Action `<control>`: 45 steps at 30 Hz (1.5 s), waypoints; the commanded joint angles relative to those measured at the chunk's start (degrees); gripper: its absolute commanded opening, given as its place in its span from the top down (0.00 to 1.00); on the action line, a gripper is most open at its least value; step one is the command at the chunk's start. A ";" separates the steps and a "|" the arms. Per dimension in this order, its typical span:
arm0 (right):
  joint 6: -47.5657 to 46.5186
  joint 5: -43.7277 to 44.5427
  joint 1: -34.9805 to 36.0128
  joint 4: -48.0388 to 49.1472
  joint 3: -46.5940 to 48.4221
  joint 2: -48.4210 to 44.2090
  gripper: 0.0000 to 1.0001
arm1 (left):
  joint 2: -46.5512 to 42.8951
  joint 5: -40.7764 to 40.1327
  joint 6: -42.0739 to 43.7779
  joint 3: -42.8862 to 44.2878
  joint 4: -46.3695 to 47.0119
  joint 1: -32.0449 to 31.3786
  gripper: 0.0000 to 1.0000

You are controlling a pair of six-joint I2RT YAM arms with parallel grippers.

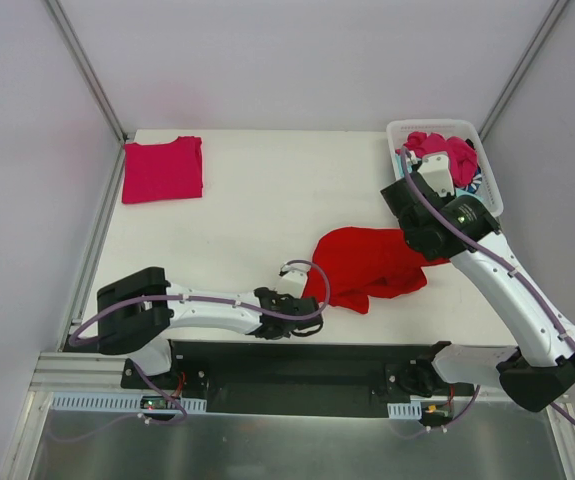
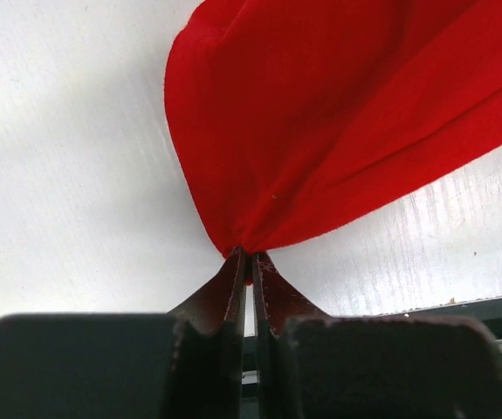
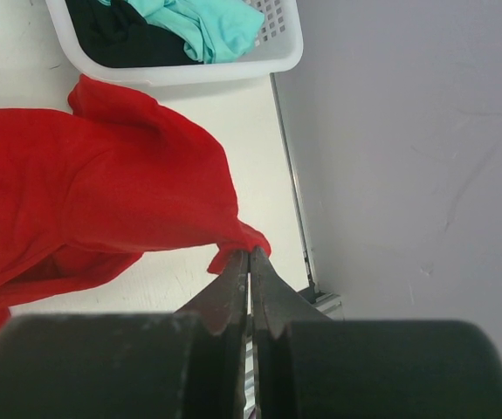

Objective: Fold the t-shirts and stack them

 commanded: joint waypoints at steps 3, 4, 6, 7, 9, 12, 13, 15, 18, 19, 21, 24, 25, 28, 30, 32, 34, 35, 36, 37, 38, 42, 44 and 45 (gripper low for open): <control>2.36 0.20 0.74 -1.43 -2.61 -1.53 0.99 | -4.04 1.20 -1.64 -1.39 -3.36 0.87 1.00; 3.06 -0.68 1.35 -1.43 -3.40 -1.62 0.99 | -4.74 0.85 -1.90 -0.26 -4.42 0.87 1.00; 5.07 -1.39 2.40 -1.43 -6.63 -2.06 0.99 | -6.67 -0.90 -1.82 1.67 -9.07 0.87 1.00; 5.96 -1.82 3.71 -1.52 -7.61 -2.06 0.99 | -7.38 -1.96 -1.99 4.56 -11.26 0.87 1.00; 7.98 -1.48 5.65 -2.39 -9.72 -1.80 0.99 | -9.40 -4.50 -1.64 8.26 -18.29 0.95 1.00; 10.80 0.37 9.52 -4.32 -8.86 -1.53 0.99 | -12.91 -8.90 0.37 16.17 -26.37 1.92 1.00; 10.71 0.63 10.48 -4.76 -6.68 -1.44 0.99 | -13.88 -9.78 1.25 19.93 -27.53 3.75 1.00; 10.63 1.86 11.19 -6.78 -3.69 -0.83 0.99 | -16.51 -9.70 4.31 23.64 -30.86 6.21 1.00; 9.66 4.14 11.81 -9.33 2.56 0.40 0.99 | -18.90 -12.59 8.62 32.07 -33.95 9.74 1.00; 9.40 5.63 12.25 -9.77 3.88 0.84 0.99 | -18.99 -13.47 9.51 36.62 -36.22 10.27 1.00; 8.52 7.13 12.51 -10.83 7.83 0.84 0.99 | -18.90 -15.41 11.70 41.12 -38.08 11.59 1.00; 8.51 10.55 12.60 -12.50 12.67 0.84 0.99 | -18.29 -17.52 13.03 47.46 -41.07 12.29 1.00; 8.69 12.74 12.69 -12.94 13.64 0.76 0.99 | -18.20 -17.70 13.30 49.04 -41.42 12.64 1.00; 9.66 19.06 12.60 -14.70 16.89 -0.30 0.99 | -19.16 -18.05 13.39 49.23 -41.95 13.87 1.00; 9.75 21.45 11.99 -15.05 19.08 -1.61 0.99 | -20.39 -18.05 13.39 48.62 -42.04 15.10 1.00; 8.35 23.04 9.97 -14.79 20.32 -2.32 0.99 | -21.88 -17.35 13.30 47.22 -42.04 16.16 1.00; 6.50 23.92 7.86 -13.74 21.03 -3.28 0.99 | -22.94 -16.83 13.30 46.08 -42.22 17.39 1.00; 5.80 23.92 7.16 -13.21 20.86 -3.64 0.99 | -23.90 -16.73 13.04 45.72 -42.39 17.83 1.00; 4.75 23.84 5.76 -12.16 19.81 -4.77 0.99 | -24.52 -16.47 13.04 45.20 -42.57 18.70 1.00; 3.78 24.01 5.14 -10.93 19.28 -5.39 0.99 | -25.05 -16.64 13.12 45.02 -42.83 19.14 1.00; 2.90 23.75 4.44 -9.88 18.49 -6.01 0.99 | -26.10 -16.56 13.21 44.75 -42.92 19.67 1.00; -2.73 19.80 -0.30 -3.64 14.44 -9.26 0.99 | -27.95 -16.03 14.26 43.96 -43.36 21.87 1.00; -3.17 18.30 -1.37 -3.19 13.30 -9.70 0.99 | -28.48 -15.77 14.88 43.87 -43.36 22.66 1.00; -3.26 17.95 -1.89 -2.84 12.86 -9.88 0.99 | -28.57 -15.77 15.06 43.61 -43.36 22.92 1.00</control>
